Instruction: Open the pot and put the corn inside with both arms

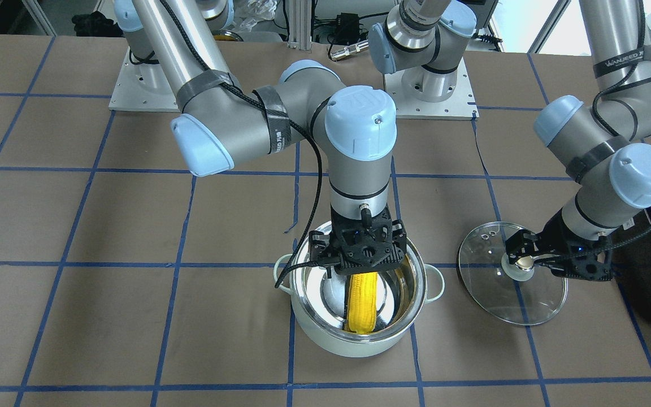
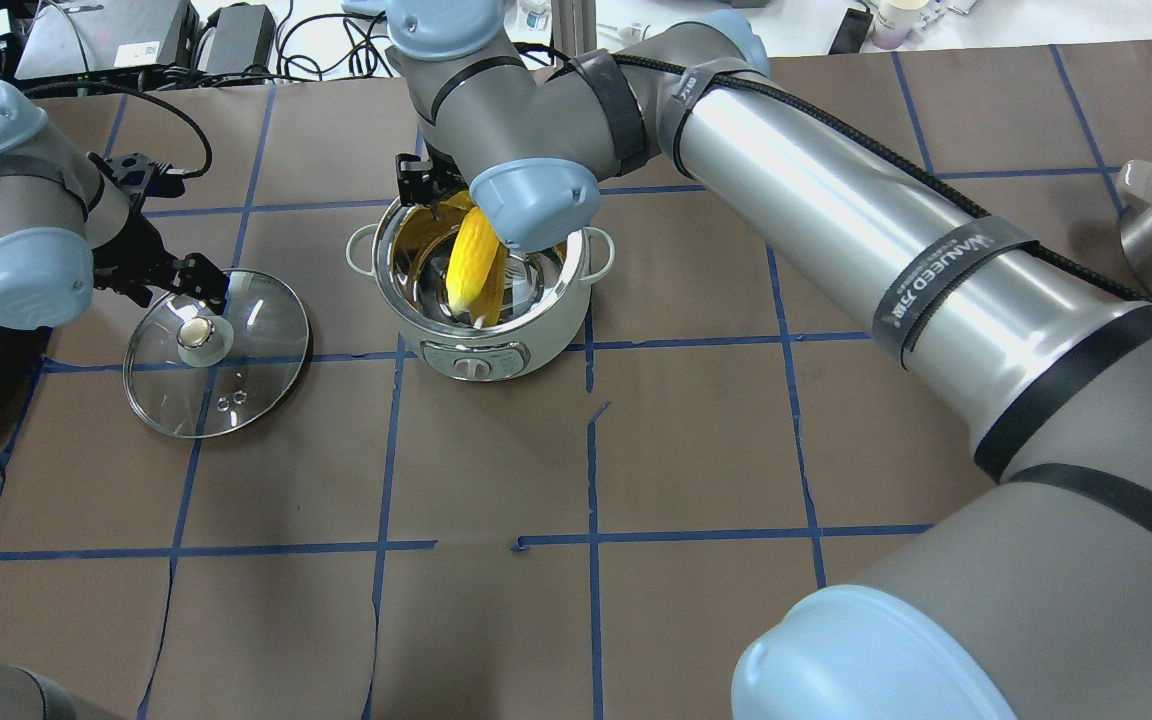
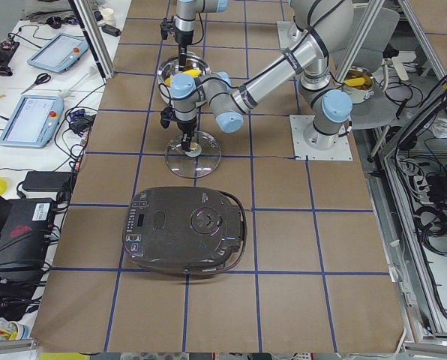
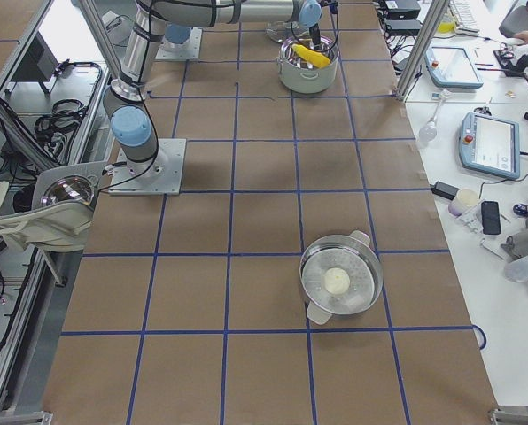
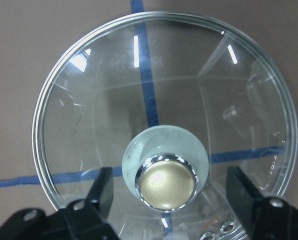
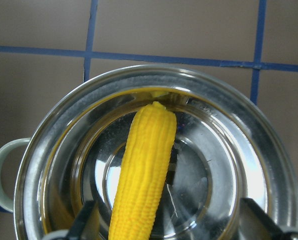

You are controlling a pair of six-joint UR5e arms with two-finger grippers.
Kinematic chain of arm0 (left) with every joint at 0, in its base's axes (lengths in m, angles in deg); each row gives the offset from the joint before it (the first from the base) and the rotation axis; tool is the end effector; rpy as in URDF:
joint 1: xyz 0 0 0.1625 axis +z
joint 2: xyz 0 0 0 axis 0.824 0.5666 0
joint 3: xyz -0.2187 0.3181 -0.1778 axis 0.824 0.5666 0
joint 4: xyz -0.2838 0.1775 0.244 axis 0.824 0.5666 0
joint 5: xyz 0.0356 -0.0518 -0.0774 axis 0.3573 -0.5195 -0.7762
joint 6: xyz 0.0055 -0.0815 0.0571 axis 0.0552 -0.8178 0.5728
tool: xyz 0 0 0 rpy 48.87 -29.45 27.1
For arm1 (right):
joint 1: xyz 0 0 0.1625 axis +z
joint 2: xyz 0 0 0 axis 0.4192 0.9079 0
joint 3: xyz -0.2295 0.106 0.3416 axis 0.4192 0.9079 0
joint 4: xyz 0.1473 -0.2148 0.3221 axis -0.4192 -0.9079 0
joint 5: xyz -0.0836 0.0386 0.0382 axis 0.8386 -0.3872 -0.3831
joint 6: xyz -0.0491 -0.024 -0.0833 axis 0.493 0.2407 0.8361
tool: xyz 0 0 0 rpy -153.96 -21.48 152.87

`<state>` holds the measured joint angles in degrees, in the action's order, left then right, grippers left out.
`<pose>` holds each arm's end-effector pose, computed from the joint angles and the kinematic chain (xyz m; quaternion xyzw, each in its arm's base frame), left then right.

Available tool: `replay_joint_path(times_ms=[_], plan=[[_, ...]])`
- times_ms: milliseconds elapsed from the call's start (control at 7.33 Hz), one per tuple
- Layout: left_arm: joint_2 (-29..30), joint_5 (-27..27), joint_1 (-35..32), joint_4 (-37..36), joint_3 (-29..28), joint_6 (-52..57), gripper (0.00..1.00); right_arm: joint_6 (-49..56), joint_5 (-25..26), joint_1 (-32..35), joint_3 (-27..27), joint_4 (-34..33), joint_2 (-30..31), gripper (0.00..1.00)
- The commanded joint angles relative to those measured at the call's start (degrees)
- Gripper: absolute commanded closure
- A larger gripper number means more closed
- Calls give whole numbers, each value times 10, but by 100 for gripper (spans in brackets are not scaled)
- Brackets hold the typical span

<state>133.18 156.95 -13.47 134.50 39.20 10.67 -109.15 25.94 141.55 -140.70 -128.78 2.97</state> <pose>0.0846 -0.5832 0.2688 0.0671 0.9975 -0.0114 0.0212 0.4498 -0.5989 0.3555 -0.0443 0.9920 -0.1106 0.0422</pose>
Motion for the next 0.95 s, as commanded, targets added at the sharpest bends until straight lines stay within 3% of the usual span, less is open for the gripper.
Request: replay_joint_path(times_ms=[0, 409, 545, 818], plan=[[-46, 3, -33, 143, -67, -2, 0, 31, -4, -66, -6, 78, 44, 0], [-110, 4, -125, 299, -181, -104, 0, 92, 3, -172, -16, 198, 113, 0], [-128, 2, -164, 323, -193, -177, 0, 134, -1, -216, -34, 240, 152, 0], [-143, 33, -250, 320, -190, -294, 0, 187, 7, -270, -98, 243, 207, 0]])
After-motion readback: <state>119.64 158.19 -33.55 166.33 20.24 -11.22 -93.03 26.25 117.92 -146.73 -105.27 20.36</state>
